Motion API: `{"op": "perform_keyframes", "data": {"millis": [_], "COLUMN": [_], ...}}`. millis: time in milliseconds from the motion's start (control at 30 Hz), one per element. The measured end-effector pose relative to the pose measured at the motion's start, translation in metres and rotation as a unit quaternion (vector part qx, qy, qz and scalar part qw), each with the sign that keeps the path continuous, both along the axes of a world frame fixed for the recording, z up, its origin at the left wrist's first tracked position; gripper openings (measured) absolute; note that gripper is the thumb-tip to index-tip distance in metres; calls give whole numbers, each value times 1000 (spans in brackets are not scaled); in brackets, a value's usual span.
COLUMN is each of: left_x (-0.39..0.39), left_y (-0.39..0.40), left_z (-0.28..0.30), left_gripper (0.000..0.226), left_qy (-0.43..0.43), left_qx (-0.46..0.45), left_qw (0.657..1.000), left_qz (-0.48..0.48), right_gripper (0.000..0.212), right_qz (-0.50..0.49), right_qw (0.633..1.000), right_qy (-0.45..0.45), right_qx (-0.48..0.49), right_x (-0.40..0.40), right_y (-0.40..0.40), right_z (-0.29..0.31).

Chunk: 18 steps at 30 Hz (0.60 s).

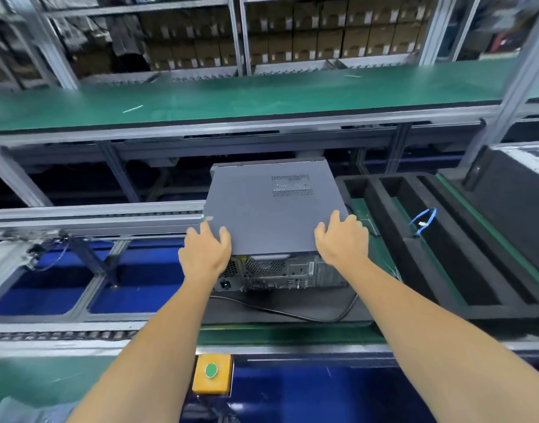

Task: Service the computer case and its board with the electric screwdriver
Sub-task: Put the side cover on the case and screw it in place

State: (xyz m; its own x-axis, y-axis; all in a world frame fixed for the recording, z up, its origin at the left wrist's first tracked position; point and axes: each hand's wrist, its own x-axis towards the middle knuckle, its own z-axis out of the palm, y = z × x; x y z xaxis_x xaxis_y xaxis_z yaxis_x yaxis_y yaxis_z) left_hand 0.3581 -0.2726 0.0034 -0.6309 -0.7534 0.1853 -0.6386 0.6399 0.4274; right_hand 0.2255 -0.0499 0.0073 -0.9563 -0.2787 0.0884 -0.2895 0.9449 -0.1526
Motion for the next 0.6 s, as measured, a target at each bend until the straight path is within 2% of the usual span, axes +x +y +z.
{"op": "perform_keyframes", "data": {"millis": [100,200,467,600], "left_x": [-8,-13,-14,-7], "left_y": [-6,-12,-10,-14], "left_z": [-2,-8,-15,-8], "left_gripper": [53,47,41,53], "left_qy": [-13,14,59,56], "left_qx": [-40,-60,-45,2], "left_qw": [999,998,996,998], "left_qz": [10,24,40,6], "right_gripper": [57,61,63,81], "right_qz": [5,3,16,38], "right_qw": [999,998,996,994], "right_qy": [28,41,68,46], "right_qx": [38,50,60,90], "right_x": [-4,-8,-9,-10], "right_y": [-4,-6,-2,-1], "right_z": [2,2,-1,3]}}
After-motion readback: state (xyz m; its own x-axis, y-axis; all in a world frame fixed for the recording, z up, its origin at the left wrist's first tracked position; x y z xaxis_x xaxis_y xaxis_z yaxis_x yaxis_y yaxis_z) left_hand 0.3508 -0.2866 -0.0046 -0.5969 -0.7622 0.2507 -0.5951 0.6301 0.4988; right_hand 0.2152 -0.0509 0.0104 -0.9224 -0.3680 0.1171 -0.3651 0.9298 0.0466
